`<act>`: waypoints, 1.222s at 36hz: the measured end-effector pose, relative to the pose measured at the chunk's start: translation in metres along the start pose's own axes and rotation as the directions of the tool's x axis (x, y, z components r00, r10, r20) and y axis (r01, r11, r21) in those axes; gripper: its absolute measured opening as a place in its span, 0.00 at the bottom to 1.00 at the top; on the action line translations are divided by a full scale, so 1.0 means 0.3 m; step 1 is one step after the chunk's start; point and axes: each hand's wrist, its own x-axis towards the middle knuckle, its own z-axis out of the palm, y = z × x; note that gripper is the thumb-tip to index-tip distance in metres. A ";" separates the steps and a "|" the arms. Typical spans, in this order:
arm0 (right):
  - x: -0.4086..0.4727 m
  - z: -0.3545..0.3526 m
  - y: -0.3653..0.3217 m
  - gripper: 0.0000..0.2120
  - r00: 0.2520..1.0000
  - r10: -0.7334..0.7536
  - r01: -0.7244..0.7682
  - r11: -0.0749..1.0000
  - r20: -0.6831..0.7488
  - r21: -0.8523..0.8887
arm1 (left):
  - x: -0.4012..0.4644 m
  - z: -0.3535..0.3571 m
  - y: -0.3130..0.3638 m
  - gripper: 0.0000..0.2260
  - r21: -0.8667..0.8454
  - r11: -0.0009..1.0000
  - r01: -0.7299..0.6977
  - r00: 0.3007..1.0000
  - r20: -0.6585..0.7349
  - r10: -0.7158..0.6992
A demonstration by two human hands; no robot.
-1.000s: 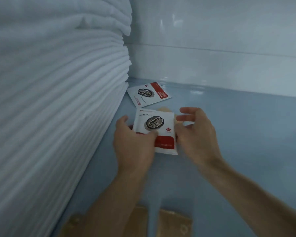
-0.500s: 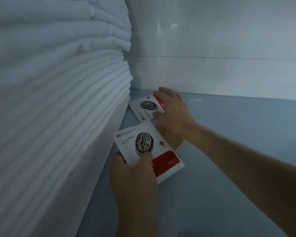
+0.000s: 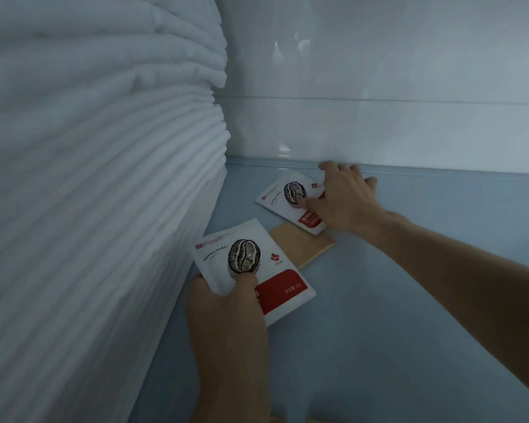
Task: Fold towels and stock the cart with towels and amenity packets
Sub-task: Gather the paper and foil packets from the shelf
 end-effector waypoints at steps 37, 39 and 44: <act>-0.826 -0.270 0.471 0.08 0.931 0.209 -0.366 0.581 0.301 0.727 | -0.431 0.129 -0.162 0.08 0.239 0.970 -0.050 0.763 0.636 -0.117; -0.808 -0.250 0.478 0.09 0.928 0.255 -0.373 0.623 0.272 0.687 | -0.423 0.135 -0.175 0.07 0.341 0.916 -0.209 0.804 0.594 -0.037; -0.766 -0.205 0.473 0.13 0.951 0.272 -0.308 0.841 0.144 0.446 | -0.407 0.175 -0.184 0.10 0.598 0.582 -0.551 0.807 0.559 0.189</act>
